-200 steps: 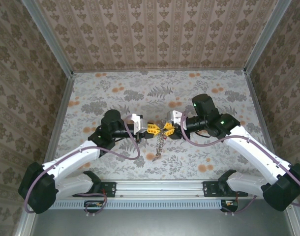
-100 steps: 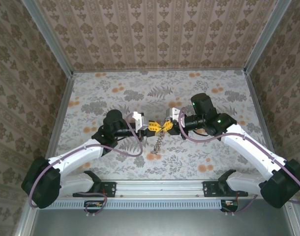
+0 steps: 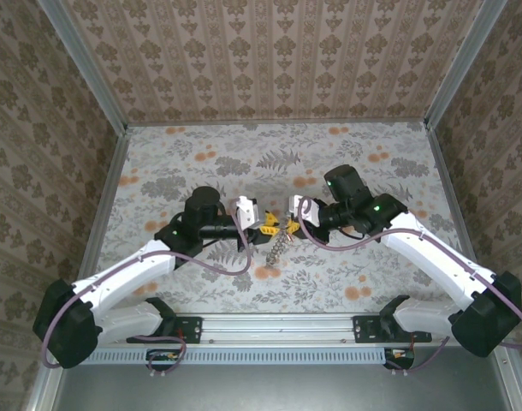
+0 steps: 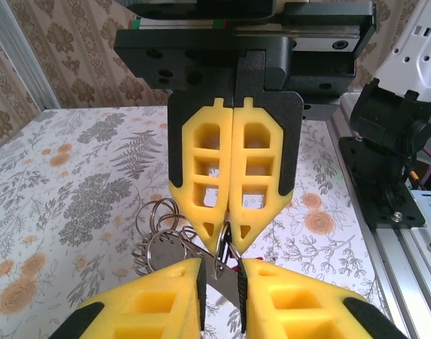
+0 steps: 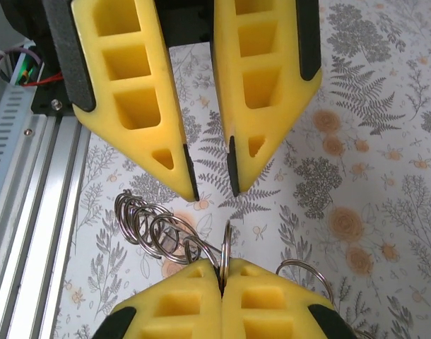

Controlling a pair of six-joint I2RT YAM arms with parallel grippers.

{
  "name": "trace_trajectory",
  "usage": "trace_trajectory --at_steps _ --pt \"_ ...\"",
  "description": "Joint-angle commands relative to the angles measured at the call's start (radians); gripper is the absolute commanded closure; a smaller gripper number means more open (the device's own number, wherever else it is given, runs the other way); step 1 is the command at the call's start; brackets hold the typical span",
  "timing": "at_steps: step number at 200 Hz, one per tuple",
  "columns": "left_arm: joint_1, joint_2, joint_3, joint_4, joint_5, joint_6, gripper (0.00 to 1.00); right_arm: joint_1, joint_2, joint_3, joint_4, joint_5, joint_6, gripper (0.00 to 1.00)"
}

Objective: Put the keys on the keyring

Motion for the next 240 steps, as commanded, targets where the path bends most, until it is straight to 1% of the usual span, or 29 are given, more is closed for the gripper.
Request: trace_trajectory --at_steps 1,21,52,95,101,109,120,138,156,164,194,215,240 --pt "-0.017 0.018 0.03 -0.053 0.004 0.037 0.78 0.014 0.004 0.04 -0.014 0.018 -0.029 1.0" --pt "-0.029 0.038 0.037 -0.044 -0.002 0.032 0.77 0.015 0.001 0.03 0.017 0.002 -0.006 1.0" --pt "-0.042 0.052 0.043 -0.029 -0.002 0.026 0.76 0.016 -0.004 0.03 0.02 -0.009 0.0 1.0" --pt "-0.05 0.056 0.047 -0.024 -0.016 0.031 0.78 0.023 -0.012 0.019 0.04 -0.034 0.01 1.0" --pt "-0.05 0.057 0.049 -0.024 -0.013 0.032 0.81 0.024 -0.011 0.019 0.04 -0.035 0.009 1.0" --pt "-0.051 0.058 0.051 -0.024 -0.005 0.034 0.87 0.025 -0.011 0.018 0.041 -0.034 0.009 1.0" --pt "-0.052 0.058 0.053 -0.023 0.005 0.039 1.0 0.027 -0.013 0.016 0.04 -0.032 0.008 1.0" --pt "-0.052 0.055 0.053 -0.011 0.022 0.039 1.0 0.026 -0.018 0.012 0.038 -0.027 0.005 1.0" --pt "-0.051 0.039 0.02 0.069 0.027 0.009 1.0 0.018 -0.039 -0.014 0.041 -0.026 0.008 0.9" --pt "-0.047 0.032 -0.002 0.12 0.028 -0.014 1.0 0.006 -0.054 -0.034 0.078 -0.031 0.019 0.86" --pt "-0.024 0.036 -0.053 0.27 0.055 -0.105 1.0 -0.033 -0.099 -0.077 0.076 -0.032 0.03 0.78" --pt "-0.017 0.051 -0.062 0.326 0.088 -0.136 1.0 -0.041 -0.116 -0.103 0.1 -0.035 0.049 0.77" --pt "-0.017 0.067 -0.067 0.378 0.114 -0.16 1.0 -0.043 -0.112 -0.108 0.12 -0.053 0.062 0.79"
